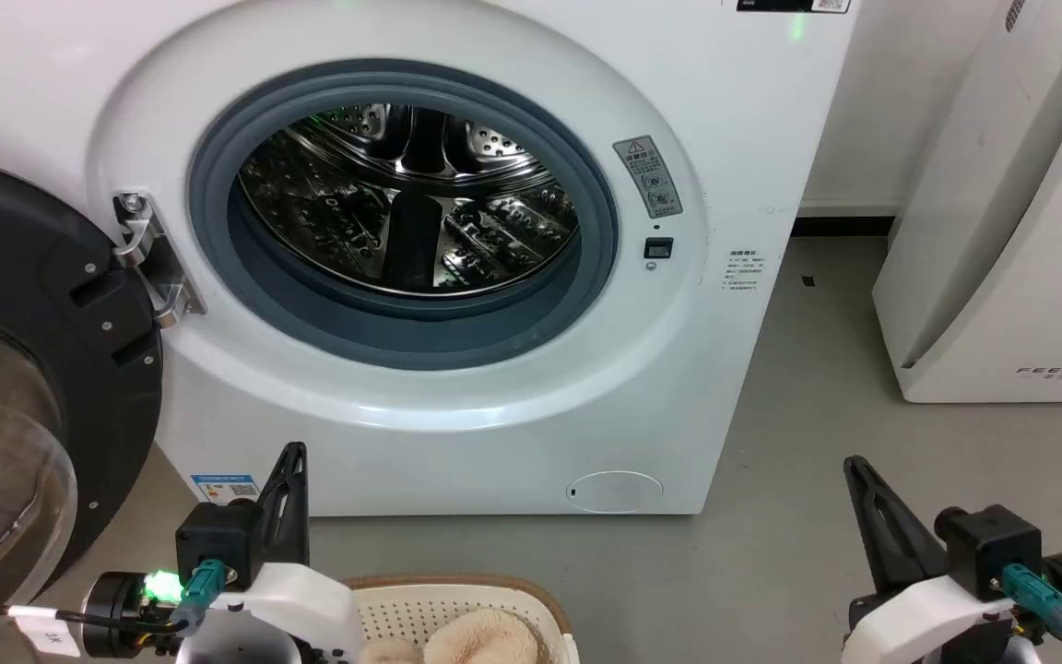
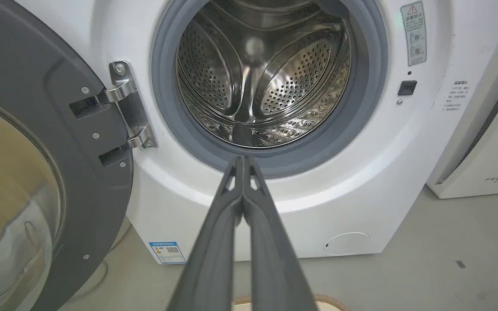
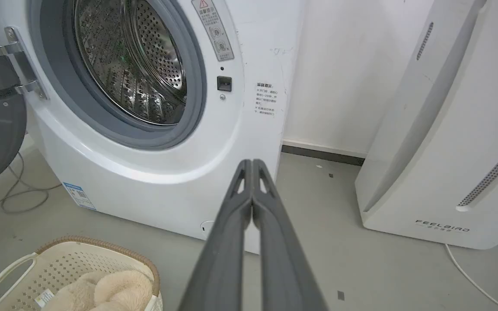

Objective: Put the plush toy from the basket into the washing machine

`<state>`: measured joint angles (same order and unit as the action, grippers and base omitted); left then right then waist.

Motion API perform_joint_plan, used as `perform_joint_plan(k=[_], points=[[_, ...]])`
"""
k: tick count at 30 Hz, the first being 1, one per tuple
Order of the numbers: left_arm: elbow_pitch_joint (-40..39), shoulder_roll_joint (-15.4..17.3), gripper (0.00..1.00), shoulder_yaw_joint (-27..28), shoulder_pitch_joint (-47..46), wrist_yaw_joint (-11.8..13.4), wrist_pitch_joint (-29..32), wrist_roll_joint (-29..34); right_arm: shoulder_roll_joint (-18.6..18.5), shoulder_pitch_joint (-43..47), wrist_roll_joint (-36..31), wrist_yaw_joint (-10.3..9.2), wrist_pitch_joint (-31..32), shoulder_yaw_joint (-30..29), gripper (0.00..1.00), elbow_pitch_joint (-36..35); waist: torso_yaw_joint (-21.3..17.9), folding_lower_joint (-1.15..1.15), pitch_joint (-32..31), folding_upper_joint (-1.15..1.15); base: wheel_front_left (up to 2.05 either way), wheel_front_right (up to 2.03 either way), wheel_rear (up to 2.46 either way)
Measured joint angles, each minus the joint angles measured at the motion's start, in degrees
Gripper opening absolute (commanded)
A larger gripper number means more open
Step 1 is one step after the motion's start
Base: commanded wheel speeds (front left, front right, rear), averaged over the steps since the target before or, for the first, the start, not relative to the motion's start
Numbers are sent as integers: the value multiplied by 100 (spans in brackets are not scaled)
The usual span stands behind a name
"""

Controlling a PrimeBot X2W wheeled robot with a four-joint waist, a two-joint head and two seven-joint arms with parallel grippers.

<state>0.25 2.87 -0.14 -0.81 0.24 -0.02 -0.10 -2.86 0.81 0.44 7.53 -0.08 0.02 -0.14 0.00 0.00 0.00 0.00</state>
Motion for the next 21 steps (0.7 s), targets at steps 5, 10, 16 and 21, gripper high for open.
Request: perform_joint_plan(k=[5, 10, 16, 21], points=[[0, 0, 0, 0, 0, 0, 0, 0, 0, 0, 0, 0, 0, 1, 0, 0, 0, 0, 0, 0, 0, 0, 0], [0, 0, 0, 0, 0, 0, 0, 0, 0, 0, 0, 0, 0, 0, 0, 0, 0, 0, 0, 0, 0, 0, 0], [3, 0, 100, -8, -1, 3, 0, -1, 0, 2, 3, 1, -1, 1, 100, 0, 0, 0, 0, 0, 0, 0, 0], [11, 0, 100, -31, -2, 43, -12, -8, 0, 2, 67, 1, -26, -26, 100, -8, 0, 0, 11, 0, 0, 0, 0]])
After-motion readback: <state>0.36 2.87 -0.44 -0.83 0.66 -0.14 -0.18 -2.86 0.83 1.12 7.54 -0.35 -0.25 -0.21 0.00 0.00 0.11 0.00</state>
